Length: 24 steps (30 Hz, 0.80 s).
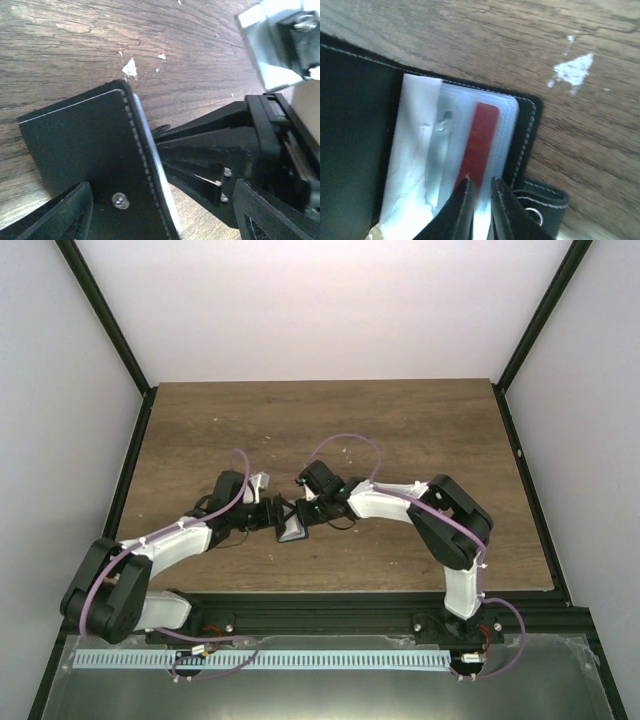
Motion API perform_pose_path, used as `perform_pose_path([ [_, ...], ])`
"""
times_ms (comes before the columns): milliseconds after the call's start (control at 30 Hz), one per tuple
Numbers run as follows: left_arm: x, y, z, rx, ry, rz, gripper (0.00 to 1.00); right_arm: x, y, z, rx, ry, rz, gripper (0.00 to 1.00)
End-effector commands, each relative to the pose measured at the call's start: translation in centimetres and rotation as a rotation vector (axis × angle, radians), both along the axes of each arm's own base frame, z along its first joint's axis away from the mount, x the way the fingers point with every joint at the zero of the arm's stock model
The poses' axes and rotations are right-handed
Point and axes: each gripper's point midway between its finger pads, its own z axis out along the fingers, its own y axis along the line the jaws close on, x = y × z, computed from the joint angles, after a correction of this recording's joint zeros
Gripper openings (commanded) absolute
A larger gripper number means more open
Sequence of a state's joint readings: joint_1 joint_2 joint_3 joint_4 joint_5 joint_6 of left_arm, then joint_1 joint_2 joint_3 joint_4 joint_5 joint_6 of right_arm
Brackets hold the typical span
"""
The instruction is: Put the credit cards into the card holder
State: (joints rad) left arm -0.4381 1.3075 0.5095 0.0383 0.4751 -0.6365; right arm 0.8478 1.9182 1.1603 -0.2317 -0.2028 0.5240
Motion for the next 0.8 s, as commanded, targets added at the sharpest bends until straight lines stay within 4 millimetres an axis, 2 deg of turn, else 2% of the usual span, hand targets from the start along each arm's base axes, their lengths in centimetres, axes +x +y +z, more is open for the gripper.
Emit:
perform_pose_path([
  [0,1.0,-0.9,0.6,-0.006,-0.028,-0.01,0.78,0.4,-1.3,2.7,0.014,-0.024,-0.021,0.16],
  [100,1.3,-1.3,0.5,-0.004,-0.027,-0.018,0.77,0.3,-2.0,3.3,0.009,-0.039,-0.034,0.24],
  [200,1.4,-1.8,0.1,0.006,-0.022,-0.031,0.73,0.2,-3.0,3.5,-0.006,-0.049,-0.053,0.27],
  [433,1.6,-2.3,-1.3,0.021,-0.003,-0.038,0.63,0.1,-5.1,3.0,-0.045,-0.065,-0.094,0.29],
  [567,1.7,-2.4,-1.9,0.028,0.004,-0.039,0.46,-0.2,-4.8,2.9,-0.029,-0.057,-0.078,0.32],
  [767,1.5,-1.9,-1.2,0.04,-0.01,-0.026,0.43,-0.3,-4.1,3.2,0.002,-0.062,-0.049,0.38],
])
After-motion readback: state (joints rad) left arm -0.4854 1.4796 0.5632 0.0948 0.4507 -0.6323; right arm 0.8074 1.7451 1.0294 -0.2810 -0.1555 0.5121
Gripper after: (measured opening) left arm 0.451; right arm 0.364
